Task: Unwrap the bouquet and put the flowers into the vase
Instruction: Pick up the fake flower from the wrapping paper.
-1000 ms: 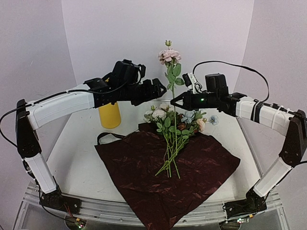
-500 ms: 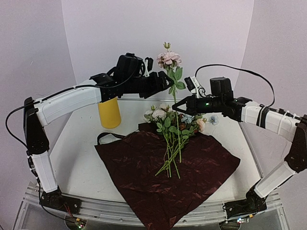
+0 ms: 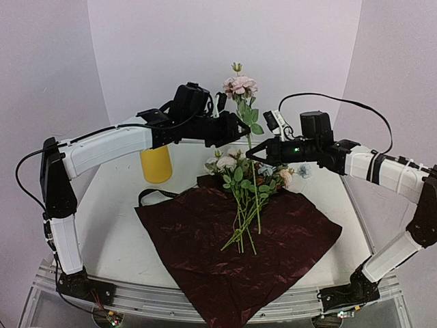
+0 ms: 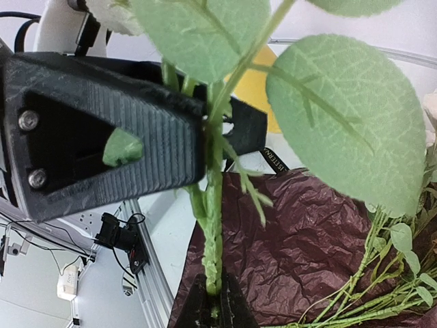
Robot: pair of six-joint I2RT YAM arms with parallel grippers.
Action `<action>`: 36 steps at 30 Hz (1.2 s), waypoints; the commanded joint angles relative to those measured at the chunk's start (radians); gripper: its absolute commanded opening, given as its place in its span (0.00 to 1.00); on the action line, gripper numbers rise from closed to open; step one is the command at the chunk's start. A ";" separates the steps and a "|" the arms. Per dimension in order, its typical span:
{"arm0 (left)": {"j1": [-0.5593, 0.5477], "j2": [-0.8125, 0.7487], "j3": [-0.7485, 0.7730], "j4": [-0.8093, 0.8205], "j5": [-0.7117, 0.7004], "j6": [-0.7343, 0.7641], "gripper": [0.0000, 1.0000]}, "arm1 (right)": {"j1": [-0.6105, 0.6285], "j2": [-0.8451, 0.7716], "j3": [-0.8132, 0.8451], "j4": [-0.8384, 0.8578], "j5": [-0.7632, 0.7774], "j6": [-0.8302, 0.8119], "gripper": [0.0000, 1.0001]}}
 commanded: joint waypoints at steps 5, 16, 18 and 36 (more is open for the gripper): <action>-0.007 0.028 0.043 0.032 0.064 -0.017 0.37 | 0.004 -0.042 0.021 0.041 -0.044 -0.012 0.04; -0.015 0.002 0.009 0.032 0.039 0.006 0.00 | 0.004 -0.032 0.034 0.012 -0.044 -0.015 0.32; -0.011 -0.028 -0.018 0.031 0.009 0.032 0.00 | 0.003 -0.038 0.032 0.002 -0.039 -0.022 0.45; 0.010 -0.266 -0.023 0.022 -0.747 0.508 0.00 | 0.003 -0.156 -0.009 -0.103 0.107 -0.116 0.91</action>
